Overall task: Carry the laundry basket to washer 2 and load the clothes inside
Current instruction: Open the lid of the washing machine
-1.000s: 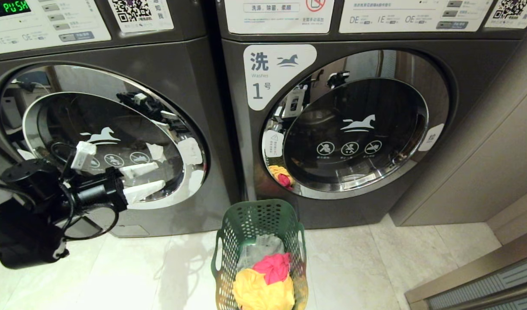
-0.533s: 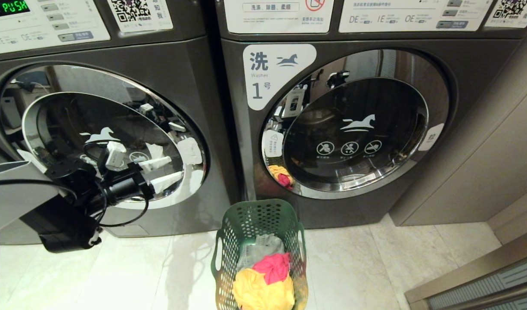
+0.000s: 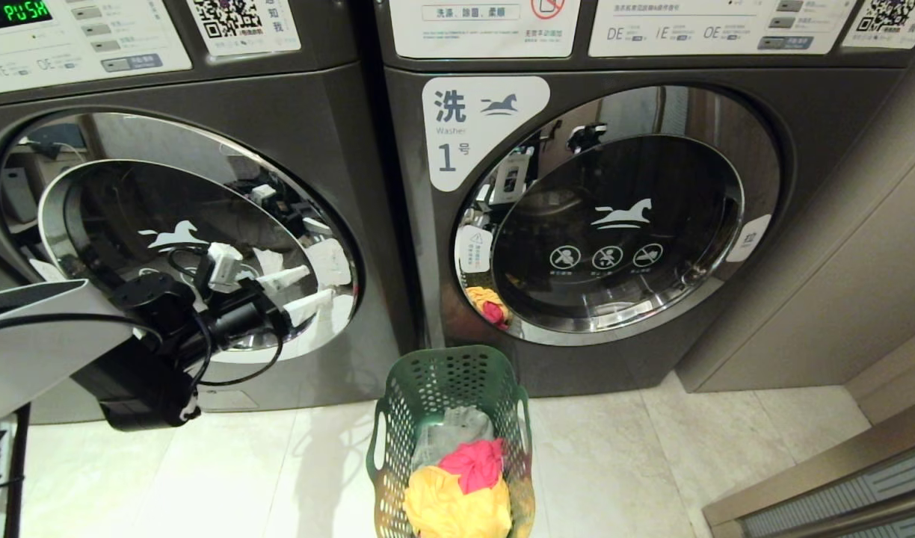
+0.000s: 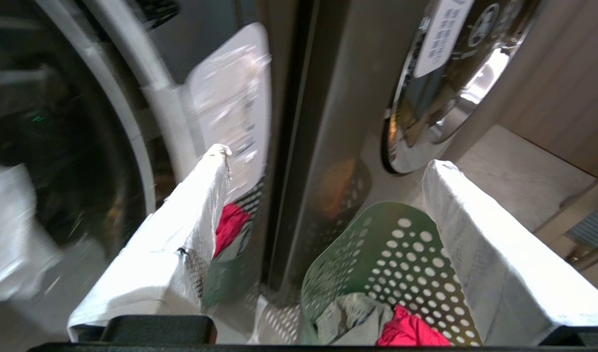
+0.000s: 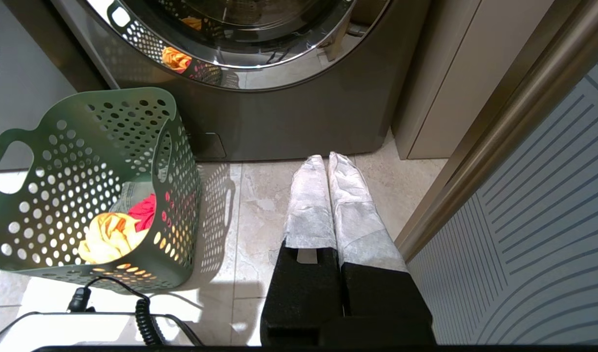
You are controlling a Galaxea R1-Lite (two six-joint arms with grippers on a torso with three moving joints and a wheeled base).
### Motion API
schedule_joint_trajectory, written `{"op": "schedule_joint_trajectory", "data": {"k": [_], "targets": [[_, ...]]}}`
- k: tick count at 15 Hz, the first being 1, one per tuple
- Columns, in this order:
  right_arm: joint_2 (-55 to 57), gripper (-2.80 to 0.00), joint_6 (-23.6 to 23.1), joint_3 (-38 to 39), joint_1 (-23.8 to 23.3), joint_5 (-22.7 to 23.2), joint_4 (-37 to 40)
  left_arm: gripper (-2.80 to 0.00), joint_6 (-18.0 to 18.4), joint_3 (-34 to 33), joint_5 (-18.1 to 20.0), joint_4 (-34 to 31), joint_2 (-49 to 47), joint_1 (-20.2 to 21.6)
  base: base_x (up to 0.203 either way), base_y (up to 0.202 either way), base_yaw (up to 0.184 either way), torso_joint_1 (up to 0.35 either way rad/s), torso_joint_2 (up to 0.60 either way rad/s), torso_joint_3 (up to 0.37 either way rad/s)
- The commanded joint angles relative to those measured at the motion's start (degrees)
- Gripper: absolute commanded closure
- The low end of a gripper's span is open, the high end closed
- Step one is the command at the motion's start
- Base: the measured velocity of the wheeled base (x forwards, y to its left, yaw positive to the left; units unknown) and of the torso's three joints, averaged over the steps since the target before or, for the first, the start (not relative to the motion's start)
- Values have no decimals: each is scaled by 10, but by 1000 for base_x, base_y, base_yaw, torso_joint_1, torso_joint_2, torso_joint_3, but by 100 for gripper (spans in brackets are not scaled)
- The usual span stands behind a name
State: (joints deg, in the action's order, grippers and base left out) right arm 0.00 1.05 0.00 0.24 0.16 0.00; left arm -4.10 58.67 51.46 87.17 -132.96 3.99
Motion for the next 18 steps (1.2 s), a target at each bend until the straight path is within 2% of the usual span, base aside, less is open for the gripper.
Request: {"op": "schedule_joint_trajectory", "data": {"k": [1,2,10,13,18], "targets": [[0,0,0,0,0,0,0,-280,3,11,-10,5,-10,-2,0,0,0,0,0,0],[0,0,0,0,0,0,0,-280,4,13,-26,5,-12,-2,0,0,0,0,0,0],[1,0,0,0,0,0,0,-280,6,33,-40,5,-29,-3,0,0,0,0,0,0],[0,0,0,0,0,0,0,-280,7,43,-73,5,-38,-3,0,0,0,0,0,0],[0,0,0,0,0,0,0,-280,8,73,-78,5,-57,-7,0,0,0,0,0,0]]}}
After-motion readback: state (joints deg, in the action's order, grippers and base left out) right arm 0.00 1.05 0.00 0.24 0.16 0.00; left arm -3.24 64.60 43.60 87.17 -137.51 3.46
